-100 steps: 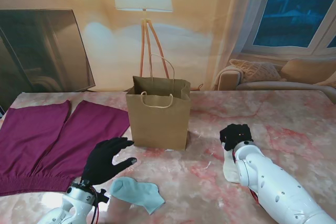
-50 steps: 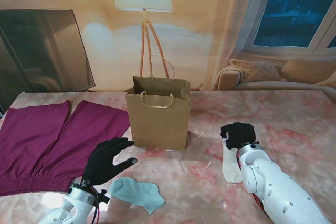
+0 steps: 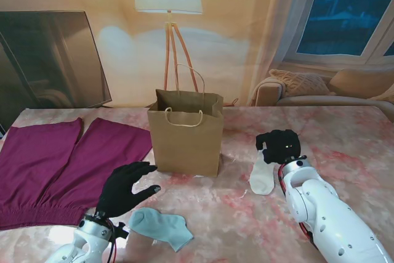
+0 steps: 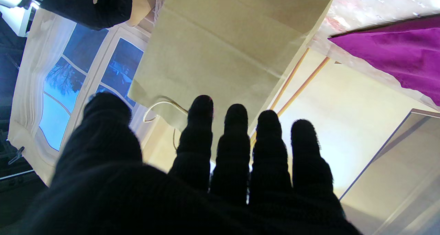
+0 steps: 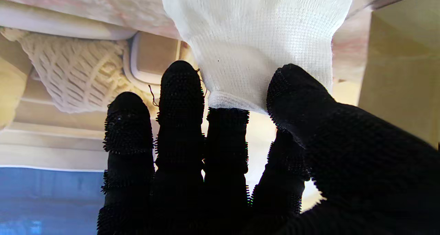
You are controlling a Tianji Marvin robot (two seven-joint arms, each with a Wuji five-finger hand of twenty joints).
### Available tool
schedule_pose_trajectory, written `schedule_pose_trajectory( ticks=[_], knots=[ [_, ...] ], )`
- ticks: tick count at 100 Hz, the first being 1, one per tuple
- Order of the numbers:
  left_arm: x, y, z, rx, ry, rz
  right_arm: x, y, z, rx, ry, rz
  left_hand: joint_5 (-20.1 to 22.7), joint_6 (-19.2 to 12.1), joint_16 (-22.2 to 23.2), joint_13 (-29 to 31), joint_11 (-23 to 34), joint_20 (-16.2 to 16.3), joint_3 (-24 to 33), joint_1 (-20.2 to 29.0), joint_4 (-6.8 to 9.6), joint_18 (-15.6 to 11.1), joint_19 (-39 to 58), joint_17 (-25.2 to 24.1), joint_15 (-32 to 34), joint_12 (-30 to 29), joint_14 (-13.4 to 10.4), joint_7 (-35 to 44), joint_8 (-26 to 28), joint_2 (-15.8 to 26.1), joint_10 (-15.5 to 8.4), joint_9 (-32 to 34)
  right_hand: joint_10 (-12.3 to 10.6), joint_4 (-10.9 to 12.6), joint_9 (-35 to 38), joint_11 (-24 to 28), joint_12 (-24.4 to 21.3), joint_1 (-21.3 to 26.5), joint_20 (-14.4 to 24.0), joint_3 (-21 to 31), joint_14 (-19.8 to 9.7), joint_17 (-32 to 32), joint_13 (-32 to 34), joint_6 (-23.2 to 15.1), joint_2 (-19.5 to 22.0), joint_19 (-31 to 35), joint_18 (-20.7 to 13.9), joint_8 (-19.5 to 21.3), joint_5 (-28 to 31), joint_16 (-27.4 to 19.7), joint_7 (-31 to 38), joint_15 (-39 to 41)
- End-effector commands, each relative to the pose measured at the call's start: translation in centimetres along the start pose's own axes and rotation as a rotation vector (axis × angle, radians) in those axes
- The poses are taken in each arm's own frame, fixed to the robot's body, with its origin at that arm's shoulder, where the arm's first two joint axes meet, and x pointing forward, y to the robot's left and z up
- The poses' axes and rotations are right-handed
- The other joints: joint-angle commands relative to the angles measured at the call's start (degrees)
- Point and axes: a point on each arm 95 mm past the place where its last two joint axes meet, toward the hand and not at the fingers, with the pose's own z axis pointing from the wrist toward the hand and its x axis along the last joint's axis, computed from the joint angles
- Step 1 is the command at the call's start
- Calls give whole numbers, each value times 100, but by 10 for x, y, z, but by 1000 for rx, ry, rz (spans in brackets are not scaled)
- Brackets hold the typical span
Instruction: Fold the socks and the shorts into the kraft paper bag
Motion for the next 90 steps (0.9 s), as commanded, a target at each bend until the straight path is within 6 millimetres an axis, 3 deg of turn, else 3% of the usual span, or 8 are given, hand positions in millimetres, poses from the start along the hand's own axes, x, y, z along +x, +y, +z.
schedule_pose_trajectory(
  ticks=[1, 48, 78, 90],
  knots=[
    [1, 0, 0, 4, 2, -9, 5, -1, -10, 7, 31, -9, 81, -108, -24, -117, -84, -34, -140, 40, 365, -44, -58, -28, -86, 18, -70, 97, 28, 183, 60, -212, 13, -30, 40, 191, 126, 26, -49, -13, 19, -65, -48, -29, 117, 196, 78, 3, 269, 195, 170, 235],
    [2, 2, 0, 0, 8, -10, 24, -23, -54, 38, 178, -78, 86, -106, -22, -121, -86, -36, -150, 49, 364, -38, -64, -40, -83, 19, -65, 96, 30, 212, 49, -215, -24, -122, 73, 837, 291, -189, 380, 25, -1, -56, -49, 245, -26, 582, 116, -180, 290, 602, 167, 953],
    [2, 4, 0, -4, 9, -12, 33, -45, -67, 101, 225, -67, 105, -115, -19, -111, -85, -35, -157, 54, 366, -51, -62, -32, -77, 21, -62, 107, 36, 214, 63, -212, -83, -139, 76, 806, 138, -208, 425, 48, -20, -64, -73, 216, -56, 564, 111, -229, 272, 546, 156, 853],
    [2, 5, 0, -2, 11, -16, 33, -51, -73, 158, 233, -66, 128, -148, -19, -119, -84, -33, -162, 46, 365, -49, -60, -39, -79, 22, -71, 126, 45, 221, 64, -208, -141, -263, -66, 445, -68, -545, 410, -96, 30, -155, -191, 282, -77, 459, 115, -398, 126, 243, 54, 340]
  ],
)
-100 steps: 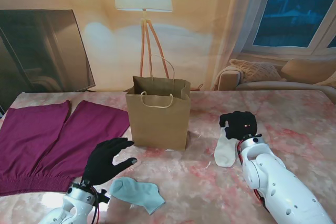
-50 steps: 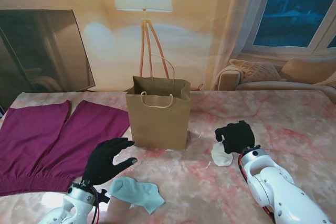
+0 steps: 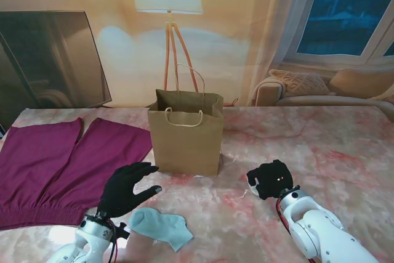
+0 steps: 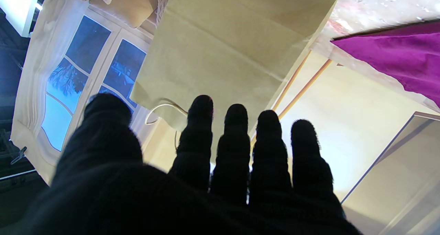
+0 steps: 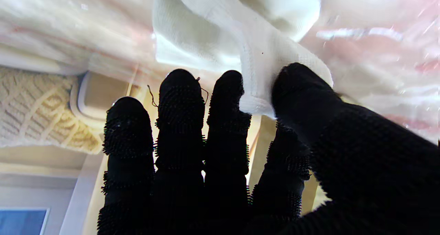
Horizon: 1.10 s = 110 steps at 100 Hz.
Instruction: Fold the socks and the shorts into the kraft paper bag
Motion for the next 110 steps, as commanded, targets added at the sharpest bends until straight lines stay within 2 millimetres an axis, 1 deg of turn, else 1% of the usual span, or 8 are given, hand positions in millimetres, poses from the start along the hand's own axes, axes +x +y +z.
schedule_pose_trajectory(
  ticks=[1, 13, 22, 32, 45, 64, 74, 110],
  knots=[
    [2, 2, 0, 3, 4, -11, 5, -9, -9, 51, 18, 1, 123, -139, -18, -114, -85, -33, -163, 45, 365, -50, -49, -33, -78, 22, -73, 124, 44, 186, 66, -209, -95, -326, -109, -246, -144, -400, 196, -154, 37, -146, -148, 245, -18, 125, 105, -132, 11, -219, 36, -329],
    [2, 1, -1, 6, 4, -10, 3, -9, -16, 100, 36, 0, 107, -136, -18, -114, -83, -31, -162, 52, 368, -52, -45, -26, -77, 22, -66, 122, 43, 178, 64, -206, -127, -188, -425, -811, -346, -1118, 242, -656, 38, -376, -426, 606, 197, -12, 52, -163, -149, -537, -621, -1025],
    [1, 1, -1, 6, 3, -5, 2, -6, -21, 117, 37, 15, 87, -156, -16, -110, -82, -29, -164, 56, 369, -47, -42, -27, -74, 23, -66, 114, 39, 136, 57, -202, -66, 606, -893, -1531, -700, -1692, 252, -1137, 49, -558, -819, 827, 930, -133, -26, 426, -177, -727, -1399, -1582],
    [1, 2, -1, -2, 1, 0, 2, -2, -27, 108, 35, 36, 75, -167, -17, -115, -88, -31, -164, 41, 368, -47, -46, -33, -76, 21, -67, 113, 39, 137, 58, -219, -25, 934, -1170, -1848, -936, -1951, 238, -1557, 22, -655, -973, 932, 1429, -239, -46, 711, -345, -758, -1743, -1751],
    [1, 3, -1, -4, 2, -3, 3, 4, -30, 45, 31, 94, 88, -164, -18, -118, -84, -31, -163, 31, 368, -48, -45, -30, -78, 22, -66, 121, 42, 138, 66, -214, -7, 1009, -1242, -1921, -1001, -1971, 228, -1623, 41, -690, -1027, 926, 1721, -278, -31, 767, -294, -762, -1763, -1798],
    [1, 3, -1, -4, 3, -2, -3, 16, -21, -41, 8, 78, 101, -157, -19, -120, -87, -30, -159, 29, 369, -55, -42, -28, -79, 20, -70, 128, 45, 138, 61, -221, -87, 261, -1403, -1940, -1073, -1143, 123, -739, -125, -734, -1218, 790, 1107, -453, -68, 48, -675, -922, -1204, -2111],
    [1, 2, -1, -4, 3, -1, -8, 21, -14, -31, -18, 54, 94, -154, -20, -126, -89, -33, -159, 25, 369, -55, -50, -37, -82, 19, -70, 125, 43, 136, 67, -226, -122, 961, -2024, -2186, -1255, -1173, -38, -261, -251, -1125, -1808, 1220, 1054, -1088, -70, 448, -1119, -1422, -2136, -2834],
    [0, 0, -1, -6, 4, 1, -20, 10, 7, 232, -102, 67, 120, -153, -21, -122, -86, -32, -155, 26, 367, -48, -47, -28, -83, 21, -69, 135, 47, 132, 59, -215, 135, 761, -3291, -3003, -1909, -923, -319, -509, 41, -1721, -2890, 2088, 607, -2197, -49, -198, -2783, -2386, -2908, -3843]
  ],
)
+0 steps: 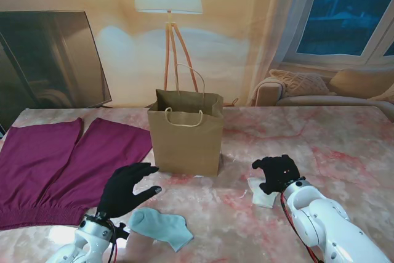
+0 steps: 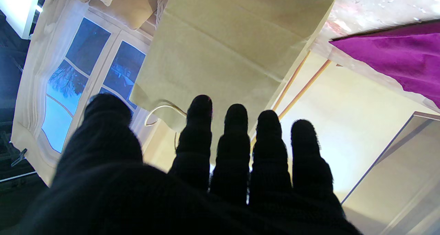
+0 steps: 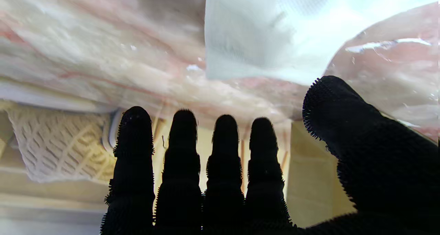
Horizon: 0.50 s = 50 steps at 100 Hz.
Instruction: Fold the socks and the shorts into the kraft paper bag
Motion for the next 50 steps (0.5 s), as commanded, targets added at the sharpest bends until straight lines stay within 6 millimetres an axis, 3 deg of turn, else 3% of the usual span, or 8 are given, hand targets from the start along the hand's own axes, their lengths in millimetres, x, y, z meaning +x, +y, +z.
schedule_pose_trajectory(
  ticks=[1, 17, 25, 31, 40, 46, 50],
  knots=[
    [2, -1, -1, -3, 3, -5, -1, -5, 2, 58, -10, 22, 124, -95, -21, -122, -87, -32, -149, 24, 367, -49, -47, -31, -83, 20, -68, 135, 48, 112, 67, -217, 154, 89, -337, -107, -123, 7, -96, -100, 55, -117, -212, 205, 38, -67, -7, -144, -363, -167, -160, -107],
    [2, -1, -1, -3, 0, -5, -1, -17, 9, 113, -9, -3, 132, -96, -21, -125, -88, -35, -150, 22, 366, -47, -52, -34, -84, 20, -66, 140, 51, 108, 69, -221, 124, 55, -463, 252, 26, 45, 197, -77, -42, 132, 126, 387, -172, 284, -94, -354, -659, 172, -285, 341],
    [2, -2, 0, -3, 1, -4, -1, -22, 11, 128, -12, -13, 127, -99, -22, -128, -90, -37, -149, 23, 366, -49, -57, -42, -86, 19, -73, 138, 50, 112, 58, -224, 84, 29, -423, 693, 216, 111, 364, 4, -69, 253, 309, 457, -284, 531, -149, -427, -746, 570, -280, 705],
    [3, -3, 1, -3, 2, -1, -1, -26, 12, 141, -13, -17, 131, -101, -22, -125, -88, -37, -150, 22, 366, -54, -57, -36, -85, 19, -75, 139, 51, 111, 60, -222, -78, 19, -146, 1343, 584, 185, 470, 101, -126, 359, 520, 449, -404, 707, -206, -467, -686, 986, -193, 1092],
    [3, -3, 1, -4, 5, -1, 0, -31, 13, 144, -8, -22, 138, -102, -21, -125, -88, -39, -153, 15, 365, -46, -61, -39, -85, 20, -75, 144, 53, 112, 62, -222, -399, 7, 221, 2451, 1618, 264, 594, 258, -184, 583, 729, 285, -645, 1087, -243, -474, -398, 1805, 39, 2033],
    [3, -4, 2, -4, 5, 0, 0, -33, 13, 136, 2, -19, 139, -100, -20, -119, -87, -39, -152, 10, 365, -37, -62, -41, -83, 20, -68, 145, 53, 132, 60, -218, -570, 0, 835, 2966, 2247, 325, 624, 343, -227, 789, 1066, -41, -774, 1394, -186, -324, 265, 2268, 471, 2730],
    [3, -4, 2, -5, 5, -2, 1, -33, 13, 125, 13, -14, 160, -113, -21, -118, -86, -39, -154, 10, 365, -37, -61, -37, -84, 20, -75, 155, 57, 132, 59, -213, -656, -523, 1383, 3189, 2847, 458, 624, 320, -254, 985, 1351, -312, -943, 1691, -122, -71, 904, 2491, 851, 3160]
  ],
)
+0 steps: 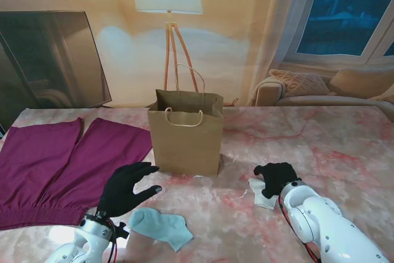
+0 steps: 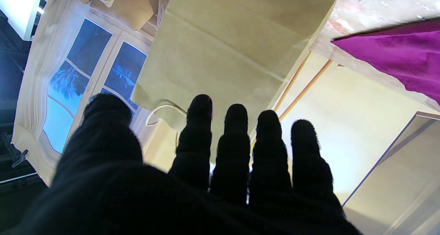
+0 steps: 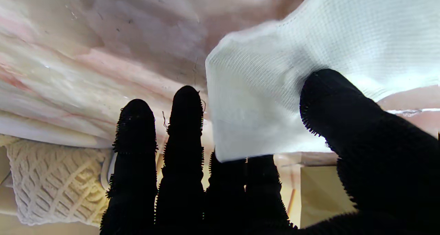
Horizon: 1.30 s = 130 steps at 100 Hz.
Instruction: Fold the socks and the shorts into the kraft paper bag
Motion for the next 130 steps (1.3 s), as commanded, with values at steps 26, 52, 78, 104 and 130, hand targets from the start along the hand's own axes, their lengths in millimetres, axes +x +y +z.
schedule_pose_trajectory(
  ticks=[26, 52, 78, 104, 130],
  knots=[
    [0, 0, 1, -4, -6, -8, 5, 1, -6, -67, 53, 64, 220, -146, -22, -129, -92, -40, -163, 8, 366, -37, -64, -46, -90, 19, -76, 122, 74, 143, 57, -228, -129, -1011, 1648, -312, 606, 731, 773, 111, -24, 944, 933, -2343, -432, 2095, 24, 847, 2684, 683, 2747, 1420],
    [1, 0, 0, -2, -2, -7, 6, 48, -24, -198, 54, 146, 208, -123, -20, -123, -89, -42, -169, 16, 370, -40, -69, -48, -88, 20, -69, 117, 72, 140, 57, -214, 232, -929, 2449, -912, -454, 893, 787, 250, 22, 1818, 1793, -2071, -342, 2629, 3, 430, 2833, 628, 2806, 1606],
    [1, 1, 2, -4, 5, -9, 4, 101, -37, -328, 43, 187, 203, -120, -20, -122, -92, -42, -176, 12, 371, -38, -69, -49, -88, 20, -62, 108, 68, 136, 60, -221, 275, -902, 2501, -919, -505, 904, 646, 273, 26, 1852, 1877, -2018, -251, 2627, 9, 422, 2805, 552, 2813, 1528],
    [2, 3, 4, -11, 8, -13, 6, 154, -37, -506, -30, 289, 206, -123, -19, -125, -90, -42, -176, 18, 373, -41, -70, -52, -87, 21, -65, 110, 69, 143, 62, -214, 290, -870, 2396, -839, -409, 916, 615, 267, 42, 1734, 1760, -1991, -157, 2648, 2, 497, 2756, 608, 2802, 1618],
    [4, 1, 6, -11, 7, -4, 11, 200, -27, -624, -78, 346, 187, -111, -18, -121, -89, -39, -179, 16, 373, -41, -64, -45, -84, 22, -65, 98, 63, 140, 66, -213, 298, -860, 2368, -794, -392, 928, 605, 266, 41, 1715, 1714, -1985, -148, 2673, -7, 536, 2754, 638, 2789, 1685]
  ],
)
